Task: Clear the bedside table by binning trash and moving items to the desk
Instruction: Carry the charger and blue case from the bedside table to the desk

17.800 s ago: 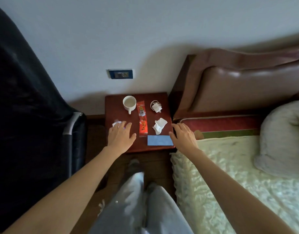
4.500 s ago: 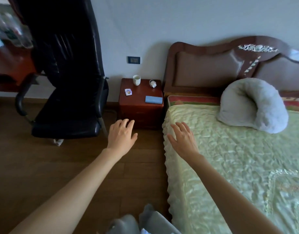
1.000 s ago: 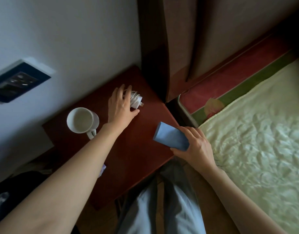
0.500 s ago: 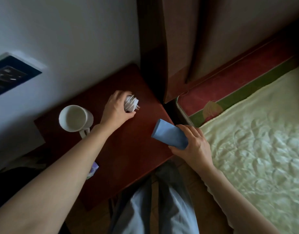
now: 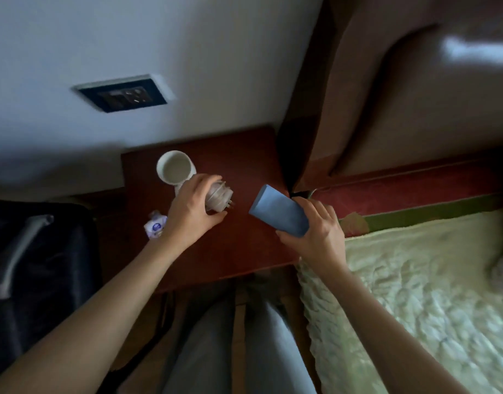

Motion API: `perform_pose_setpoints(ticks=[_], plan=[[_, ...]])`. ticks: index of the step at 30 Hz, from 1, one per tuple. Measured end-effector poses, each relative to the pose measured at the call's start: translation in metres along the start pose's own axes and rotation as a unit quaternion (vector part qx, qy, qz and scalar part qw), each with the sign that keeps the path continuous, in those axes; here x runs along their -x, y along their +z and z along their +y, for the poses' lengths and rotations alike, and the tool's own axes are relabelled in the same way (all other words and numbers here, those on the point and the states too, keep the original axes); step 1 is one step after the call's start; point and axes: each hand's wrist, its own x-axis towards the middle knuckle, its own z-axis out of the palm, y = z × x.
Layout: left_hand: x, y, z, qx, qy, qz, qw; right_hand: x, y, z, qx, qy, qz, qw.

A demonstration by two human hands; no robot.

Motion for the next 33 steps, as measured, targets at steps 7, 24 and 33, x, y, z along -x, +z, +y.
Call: perform_pose_setpoints(ticks=[7,24,33], plan=[[0.104,-0.057,0.044,0.008,-0.138,0.086,0.987,0.0,-0.049,-0.052,0.006,-0.115,-0.038,0.993],[0.429,-0.101,0.093,0.077,-0.432,0.348,0.828,0.149,-0.041,-0.213,0.008,-0.408,-0.21,0.888],[0.656,-0.091,0.144,0.062,-0.497,0.455,0.736,0.344,-0.023,-0.295,-0.006,-0.522,-0.284,0.804]])
